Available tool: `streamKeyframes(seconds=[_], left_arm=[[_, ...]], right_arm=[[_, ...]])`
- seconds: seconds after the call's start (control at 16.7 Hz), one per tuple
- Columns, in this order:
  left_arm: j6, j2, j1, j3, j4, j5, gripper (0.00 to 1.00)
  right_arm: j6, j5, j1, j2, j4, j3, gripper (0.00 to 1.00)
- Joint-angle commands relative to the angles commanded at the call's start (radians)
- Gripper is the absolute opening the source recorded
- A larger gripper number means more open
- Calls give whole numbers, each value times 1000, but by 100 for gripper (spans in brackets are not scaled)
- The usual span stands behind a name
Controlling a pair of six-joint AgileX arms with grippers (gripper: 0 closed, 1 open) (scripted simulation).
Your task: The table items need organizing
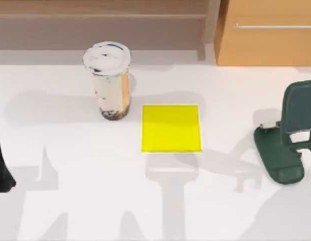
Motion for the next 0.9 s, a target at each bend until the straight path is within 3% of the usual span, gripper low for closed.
streamKeyframes(seconds=[0.12, 0.66, 0.9], left_arm=[[0, 0, 0, 0, 0, 0, 100], [0, 0, 0, 0, 0, 0, 100], [0, 0, 0, 0, 0, 0, 100]], right_arm=[[0, 0, 0, 0, 0, 0, 0], [7, -5, 2, -22, -20, 9, 0], [2, -5, -1, -61, -138, 89, 0]])
